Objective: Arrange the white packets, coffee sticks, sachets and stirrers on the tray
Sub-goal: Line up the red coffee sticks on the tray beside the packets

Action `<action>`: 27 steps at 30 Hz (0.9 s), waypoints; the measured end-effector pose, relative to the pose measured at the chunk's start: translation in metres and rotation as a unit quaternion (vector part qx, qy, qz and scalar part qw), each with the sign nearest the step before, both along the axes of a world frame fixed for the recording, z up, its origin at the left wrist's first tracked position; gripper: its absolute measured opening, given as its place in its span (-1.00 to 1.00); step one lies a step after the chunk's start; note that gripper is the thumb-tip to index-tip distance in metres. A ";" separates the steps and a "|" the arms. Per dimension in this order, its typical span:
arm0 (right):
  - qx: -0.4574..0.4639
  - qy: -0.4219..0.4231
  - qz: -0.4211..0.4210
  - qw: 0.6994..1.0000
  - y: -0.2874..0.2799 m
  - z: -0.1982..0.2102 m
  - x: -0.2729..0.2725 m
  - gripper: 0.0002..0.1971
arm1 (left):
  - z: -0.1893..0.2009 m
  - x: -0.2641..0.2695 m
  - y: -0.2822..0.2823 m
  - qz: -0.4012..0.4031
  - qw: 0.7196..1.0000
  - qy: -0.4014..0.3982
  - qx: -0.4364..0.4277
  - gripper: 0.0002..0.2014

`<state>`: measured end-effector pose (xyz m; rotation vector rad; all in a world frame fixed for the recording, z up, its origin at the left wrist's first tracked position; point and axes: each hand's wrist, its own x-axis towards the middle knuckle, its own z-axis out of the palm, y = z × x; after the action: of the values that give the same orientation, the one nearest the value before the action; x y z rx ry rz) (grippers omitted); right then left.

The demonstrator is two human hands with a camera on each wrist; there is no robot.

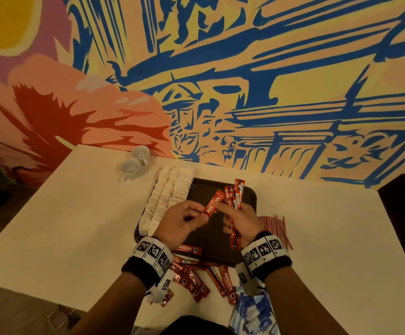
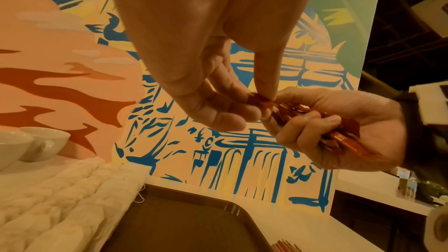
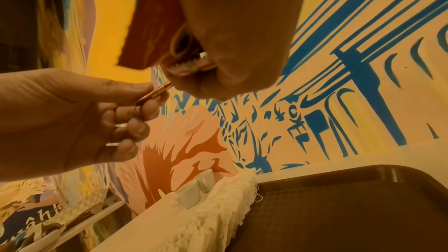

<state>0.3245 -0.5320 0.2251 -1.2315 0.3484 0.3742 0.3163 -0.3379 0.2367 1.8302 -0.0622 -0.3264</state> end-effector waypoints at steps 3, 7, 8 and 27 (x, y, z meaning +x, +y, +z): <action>-0.001 -0.004 -0.002 1.000 -0.001 -0.001 -0.003 -0.81 | -0.001 -0.004 -0.001 0.010 1.000 0.003 -0.009 -0.78; -0.003 -0.007 -0.006 1.000 0.000 0.001 -0.006 -0.79 | 0.001 -0.009 -0.002 0.006 1.000 0.004 -0.019 -0.74; -0.002 -0.009 -0.008 1.000 0.000 0.002 -0.007 -0.79 | 0.003 -0.010 -0.002 -0.004 1.000 0.003 -0.016 -0.72; -0.118 -0.048 0.120 0.985 0.003 0.005 -0.024 -0.81 | 0.013 0.002 0.022 0.042 0.998 0.012 -0.038 -0.88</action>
<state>0.3003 -0.5286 0.2299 -1.5253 0.1645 0.4876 0.3184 -0.3162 0.2502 1.7473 0.0191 -0.2836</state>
